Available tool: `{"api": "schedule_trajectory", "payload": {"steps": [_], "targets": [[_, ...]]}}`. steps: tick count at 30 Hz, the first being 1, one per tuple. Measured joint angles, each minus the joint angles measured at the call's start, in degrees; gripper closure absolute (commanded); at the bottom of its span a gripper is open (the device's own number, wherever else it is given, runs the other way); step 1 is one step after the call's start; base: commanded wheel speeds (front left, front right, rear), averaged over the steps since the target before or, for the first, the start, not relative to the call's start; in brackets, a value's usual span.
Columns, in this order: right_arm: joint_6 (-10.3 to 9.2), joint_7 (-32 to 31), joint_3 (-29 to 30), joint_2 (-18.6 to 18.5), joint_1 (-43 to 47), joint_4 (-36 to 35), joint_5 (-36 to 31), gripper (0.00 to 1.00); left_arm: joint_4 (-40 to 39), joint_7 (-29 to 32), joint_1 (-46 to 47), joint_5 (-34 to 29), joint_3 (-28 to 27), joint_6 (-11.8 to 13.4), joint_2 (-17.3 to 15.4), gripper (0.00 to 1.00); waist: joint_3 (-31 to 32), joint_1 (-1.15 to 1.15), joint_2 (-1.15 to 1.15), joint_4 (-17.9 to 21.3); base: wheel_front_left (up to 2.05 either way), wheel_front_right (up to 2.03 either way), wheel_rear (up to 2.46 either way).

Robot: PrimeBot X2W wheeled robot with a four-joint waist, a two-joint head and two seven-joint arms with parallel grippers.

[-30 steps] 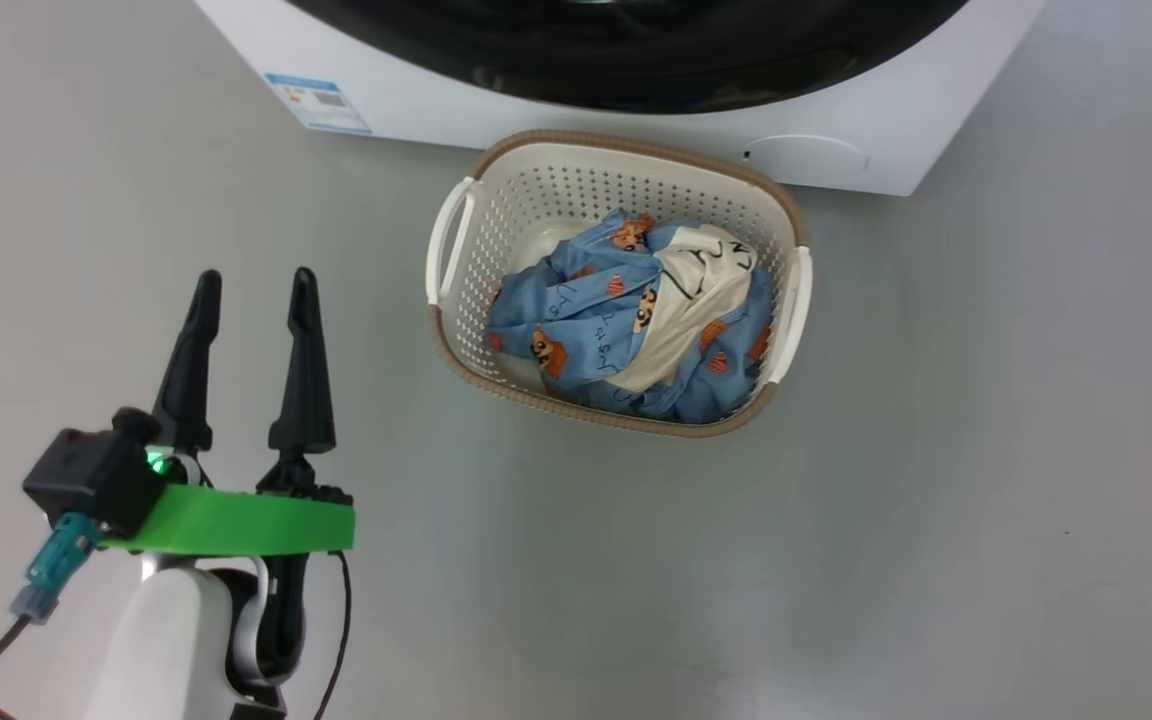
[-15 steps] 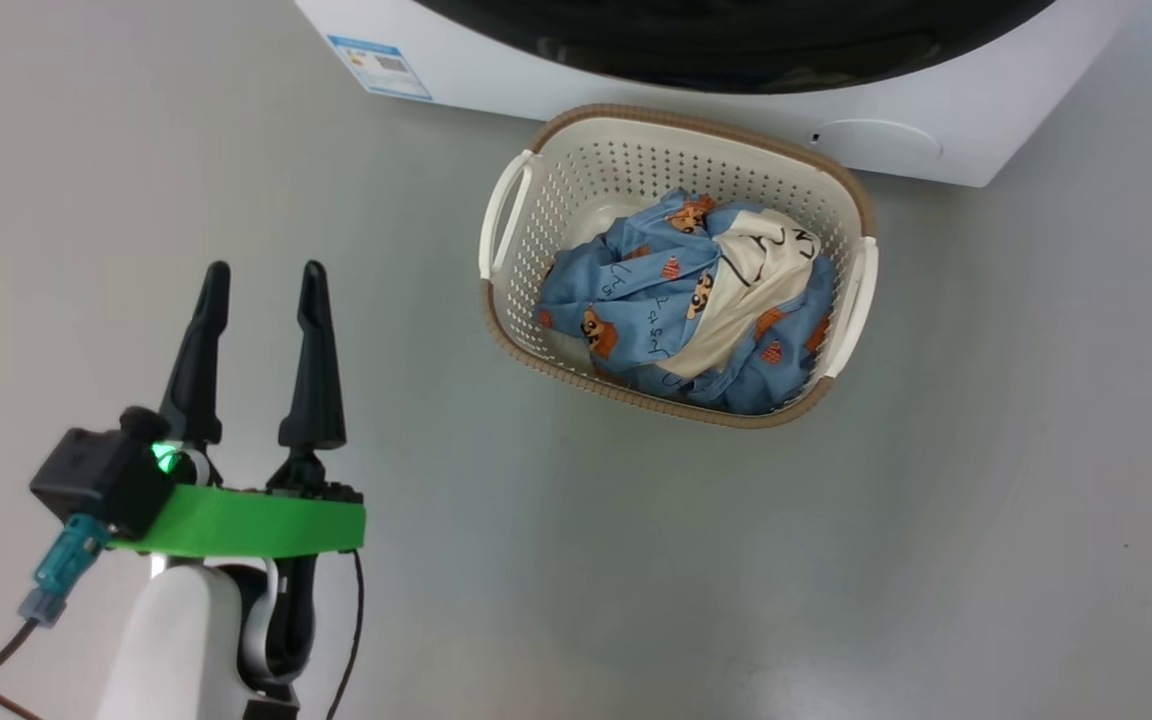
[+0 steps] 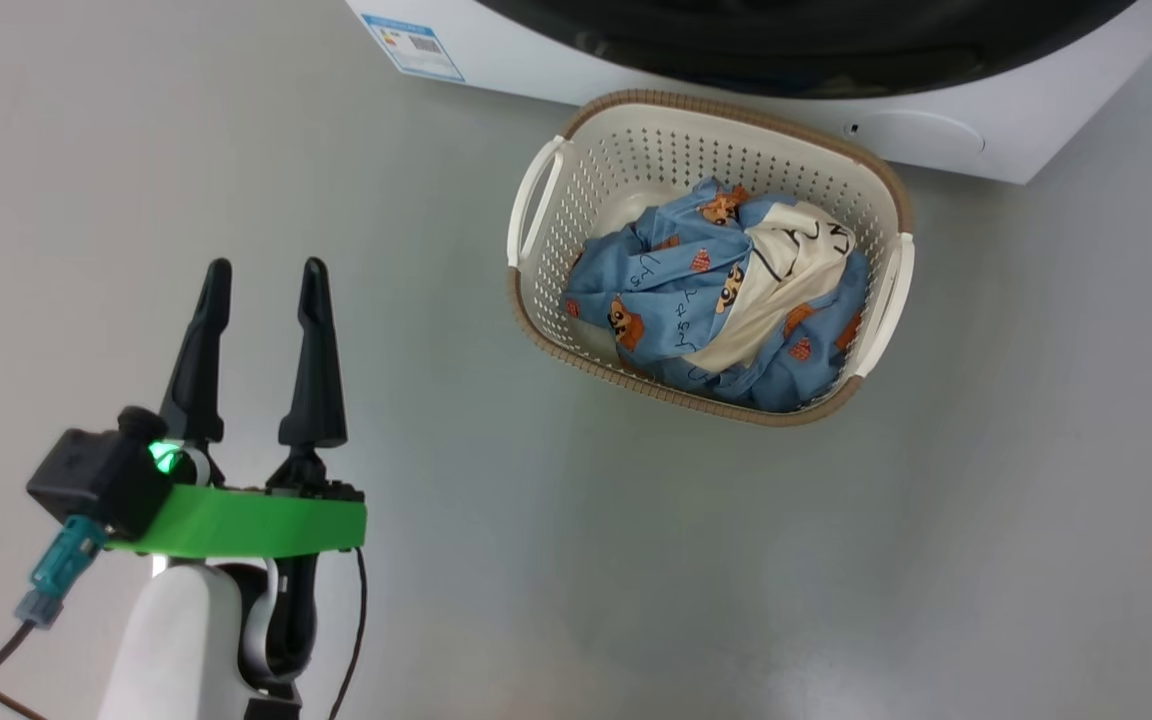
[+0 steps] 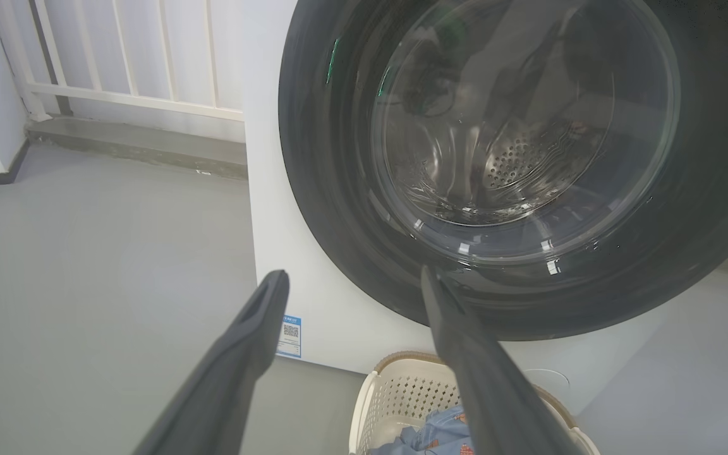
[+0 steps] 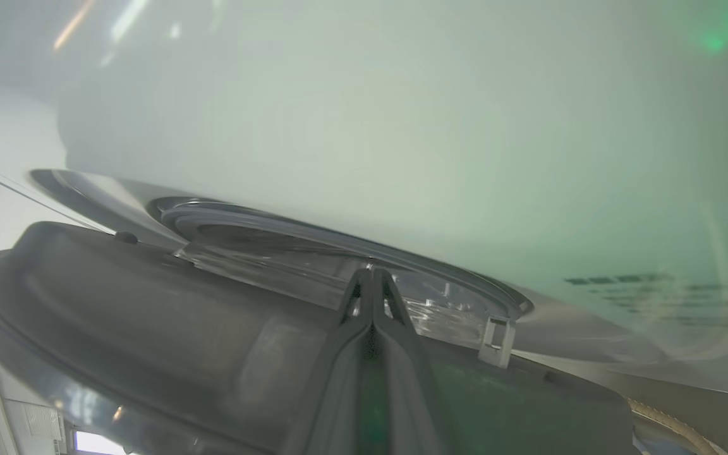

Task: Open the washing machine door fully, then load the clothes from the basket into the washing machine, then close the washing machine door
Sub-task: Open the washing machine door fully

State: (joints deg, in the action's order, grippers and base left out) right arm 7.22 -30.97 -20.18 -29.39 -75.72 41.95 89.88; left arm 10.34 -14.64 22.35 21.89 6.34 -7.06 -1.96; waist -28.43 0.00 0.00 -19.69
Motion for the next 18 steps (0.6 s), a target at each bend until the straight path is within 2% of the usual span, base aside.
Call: {"api": "schedule_trajectory", "payload": {"steps": [6,12,18], "targets": [[-0.08,-2.57,-0.41,0.08,2.91,0.30,0.48,1.00,0.46,0.00,-0.37,-0.94,-1.05,-0.04,0.23,0.00,2.33,0.00,0.00,0.08,0.00,0.00,0.00],[-0.08,-4.75,-1.23,0.30,9.43,-2.38,2.50,1.00,1.54,0.00,-2.81,-1.42,-1.98,-0.04,0.29,0.00,5.73,-0.01,0.00,0.55,0.00,0.00,0.00],[-0.08,-6.14,-2.57,3.00,16.76,-6.01,2.92,1.00,2.83,0.00,-5.19,-2.48,-2.63,-0.05,-0.23,0.00,9.56,-0.01,0.00,1.03,0.00,0.00,0.00]]}}
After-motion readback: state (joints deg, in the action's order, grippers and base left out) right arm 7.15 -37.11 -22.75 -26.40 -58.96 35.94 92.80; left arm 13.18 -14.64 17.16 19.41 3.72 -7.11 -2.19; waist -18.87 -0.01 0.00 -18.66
